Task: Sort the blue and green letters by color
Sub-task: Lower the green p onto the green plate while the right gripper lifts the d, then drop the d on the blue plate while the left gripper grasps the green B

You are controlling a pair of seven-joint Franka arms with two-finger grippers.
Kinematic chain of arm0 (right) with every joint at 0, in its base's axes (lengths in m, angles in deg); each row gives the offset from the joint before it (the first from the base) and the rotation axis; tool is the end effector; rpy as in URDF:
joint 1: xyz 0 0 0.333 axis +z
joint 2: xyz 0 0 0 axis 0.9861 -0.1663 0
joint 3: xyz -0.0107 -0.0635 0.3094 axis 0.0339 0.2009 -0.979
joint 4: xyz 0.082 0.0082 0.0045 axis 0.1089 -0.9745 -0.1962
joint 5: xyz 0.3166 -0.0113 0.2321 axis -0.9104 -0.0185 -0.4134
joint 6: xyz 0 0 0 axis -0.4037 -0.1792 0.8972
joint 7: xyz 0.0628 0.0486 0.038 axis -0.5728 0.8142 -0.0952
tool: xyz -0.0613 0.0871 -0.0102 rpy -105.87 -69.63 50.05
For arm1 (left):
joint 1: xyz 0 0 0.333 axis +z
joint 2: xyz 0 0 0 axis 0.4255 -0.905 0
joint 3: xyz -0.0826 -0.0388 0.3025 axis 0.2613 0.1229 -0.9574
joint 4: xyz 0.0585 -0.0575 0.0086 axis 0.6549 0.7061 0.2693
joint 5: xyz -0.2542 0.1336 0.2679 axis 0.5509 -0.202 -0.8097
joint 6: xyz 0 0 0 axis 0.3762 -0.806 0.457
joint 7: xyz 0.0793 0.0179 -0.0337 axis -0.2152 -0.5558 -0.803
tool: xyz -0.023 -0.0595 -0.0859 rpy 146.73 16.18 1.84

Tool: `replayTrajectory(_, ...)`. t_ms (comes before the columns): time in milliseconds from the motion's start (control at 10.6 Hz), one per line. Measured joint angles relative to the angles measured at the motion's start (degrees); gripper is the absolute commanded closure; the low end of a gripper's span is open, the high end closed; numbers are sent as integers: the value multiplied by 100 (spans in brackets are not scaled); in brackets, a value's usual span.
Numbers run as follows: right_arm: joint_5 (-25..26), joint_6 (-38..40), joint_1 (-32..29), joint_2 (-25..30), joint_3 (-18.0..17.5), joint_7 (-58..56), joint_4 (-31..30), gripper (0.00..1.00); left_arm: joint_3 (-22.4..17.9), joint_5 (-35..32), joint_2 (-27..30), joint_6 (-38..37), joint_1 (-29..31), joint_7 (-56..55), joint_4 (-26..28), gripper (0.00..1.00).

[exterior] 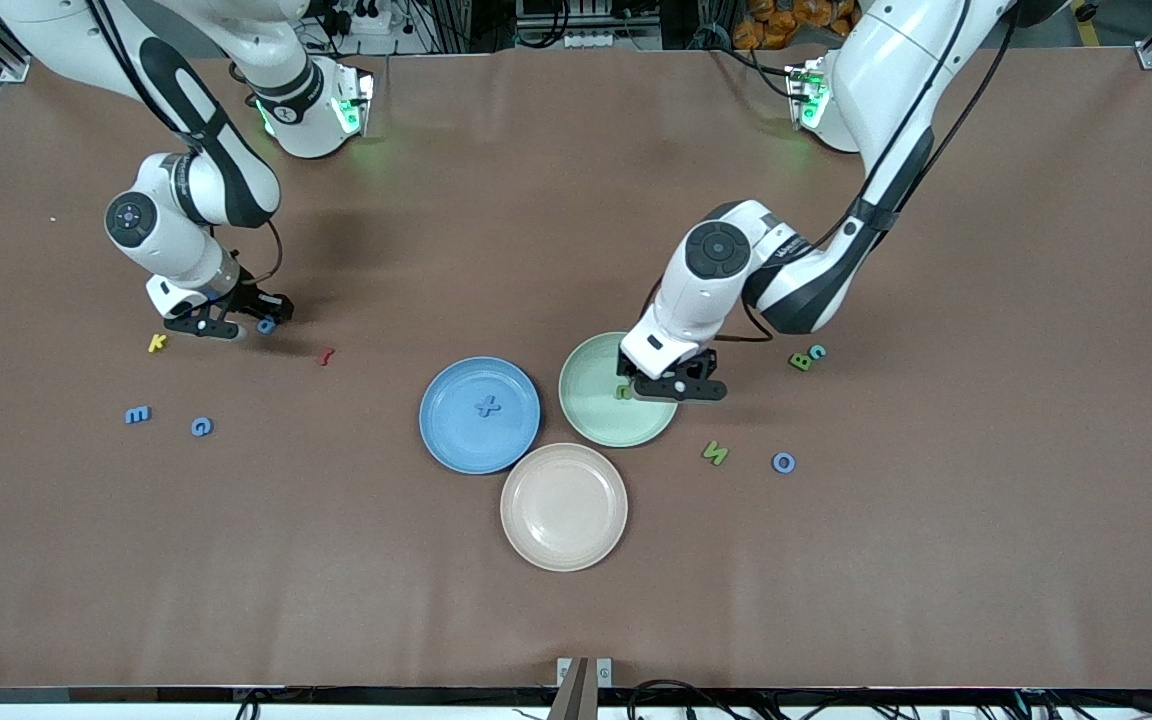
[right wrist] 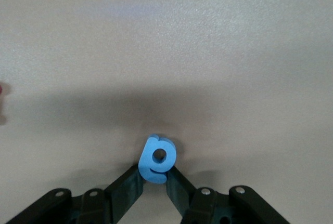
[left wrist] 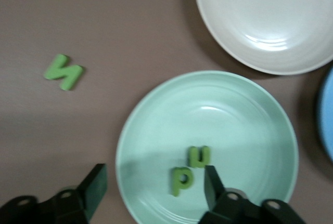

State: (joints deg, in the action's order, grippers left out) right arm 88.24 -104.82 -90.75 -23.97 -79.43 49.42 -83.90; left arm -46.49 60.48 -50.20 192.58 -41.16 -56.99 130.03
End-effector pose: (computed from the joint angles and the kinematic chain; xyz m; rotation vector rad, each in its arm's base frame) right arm 0.4120 -0.0349 0.1663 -3.1160 0.2534 0.0706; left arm 0.5362 -0.3971 0.2554 3.0311 -0.0710 0.1823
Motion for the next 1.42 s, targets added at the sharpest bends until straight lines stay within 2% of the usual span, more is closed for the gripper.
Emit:
replayTrajectory(284,-1,-15,-5,-19,19,0,30,84,-10,-126,266,-935,435,968,-73,0)
replayTrajectory(474,-1,-21,-9,-26,24,0,63,85,-15,-154,480,-1147,770,1366,185,0)
replayTrajectory(569,-1,-21,-10,-26,26,0,90,86,-11,-376,573,-1146,956,1603,425,0)
replayTrajectory(758,-3,-20,-10,-26,28,2,139,87,64,-552,706,-872,1318,2036,931,0)
replayTrajectory(948,-4,4,-11,-25,29,4,183,87,109,-644,796,-222,1500,2287,1517,0)
replayTrajectory(1137,-4,400,-6,57,26,8,379,87,226,-674,835,330,2024,2915,1984,0)
replayTrajectory(1422,-81,753,182,244,5,303,810,88,646,-680,838,535,2897,3752,2303,0)
